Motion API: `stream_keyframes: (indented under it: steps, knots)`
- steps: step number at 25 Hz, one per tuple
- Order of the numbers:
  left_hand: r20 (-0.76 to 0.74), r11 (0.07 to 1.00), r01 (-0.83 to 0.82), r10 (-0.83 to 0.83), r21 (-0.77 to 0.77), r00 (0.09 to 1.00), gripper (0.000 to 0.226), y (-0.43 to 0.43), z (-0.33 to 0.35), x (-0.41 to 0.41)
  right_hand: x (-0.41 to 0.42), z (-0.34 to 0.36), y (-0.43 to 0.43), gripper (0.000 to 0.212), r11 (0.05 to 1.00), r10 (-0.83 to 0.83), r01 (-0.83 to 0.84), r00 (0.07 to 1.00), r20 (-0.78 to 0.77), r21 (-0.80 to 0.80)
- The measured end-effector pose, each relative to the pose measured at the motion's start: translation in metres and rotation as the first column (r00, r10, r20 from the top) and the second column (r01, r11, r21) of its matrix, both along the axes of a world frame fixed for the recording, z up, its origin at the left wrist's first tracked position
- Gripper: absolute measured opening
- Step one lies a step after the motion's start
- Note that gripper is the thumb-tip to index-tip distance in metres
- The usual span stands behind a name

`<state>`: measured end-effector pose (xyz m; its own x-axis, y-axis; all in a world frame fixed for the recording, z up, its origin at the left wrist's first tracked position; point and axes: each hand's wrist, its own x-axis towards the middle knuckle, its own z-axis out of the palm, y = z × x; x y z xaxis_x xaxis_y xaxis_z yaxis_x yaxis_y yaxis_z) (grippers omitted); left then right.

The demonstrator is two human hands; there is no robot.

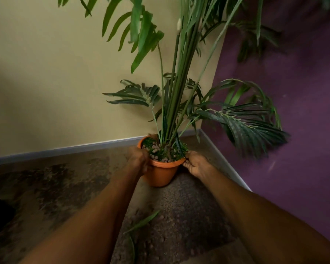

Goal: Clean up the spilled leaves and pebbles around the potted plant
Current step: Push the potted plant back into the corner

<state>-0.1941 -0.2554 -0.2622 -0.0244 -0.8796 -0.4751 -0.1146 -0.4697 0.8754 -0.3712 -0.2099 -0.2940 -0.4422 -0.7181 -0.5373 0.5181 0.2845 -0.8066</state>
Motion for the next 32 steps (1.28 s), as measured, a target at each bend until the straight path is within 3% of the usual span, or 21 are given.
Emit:
stream_keyframes:
  steps: [3,11,17,20,24,29,32]
  knots:
    - [-0.068,0.998,0.063,-0.062,0.014,0.996,0.026,-0.001,-0.009,-0.019,-0.018,-0.004,0.001,0.036,0.998,-0.053,0.052,0.998,-0.022,-0.047]
    - [-0.076,0.997,0.003,-0.009,-0.081,0.997,0.027,0.001,-0.028,-0.046,-0.045,-0.009,0.006,0.031,0.987,-0.154,0.147,0.982,-0.11,-0.068]
    - [-0.074,0.995,0.008,-0.016,-0.104,0.997,0.039,-0.002,-0.054,-0.052,-0.056,-0.026,-0.001,0.036,0.992,-0.124,0.12,0.987,-0.101,-0.047]
    - [-0.102,0.991,-0.016,0.002,-0.13,0.995,0.035,-0.007,-0.059,-0.053,-0.063,-0.024,-0.005,0.027,0.997,-0.077,0.073,0.991,-0.113,-0.035]
    - [-0.129,0.993,-0.011,-0.004,-0.12,0.992,0.028,-0.006,-0.06,-0.052,-0.068,-0.025,-0.004,0.033,0.996,-0.086,0.083,0.991,-0.101,-0.033]
    - [0.293,0.913,0.125,-0.006,-0.388,0.956,0.036,0.006,-0.058,-0.049,-0.06,-0.027,-0.004,0.016,0.975,-0.209,0.218,0.962,-0.174,0.037]
    - [0.39,0.871,0.248,-0.072,-0.424,0.918,0.044,0.012,-0.062,-0.042,-0.051,-0.032,-0.007,0.029,0.955,-0.27,0.288,0.943,-0.195,0.075]
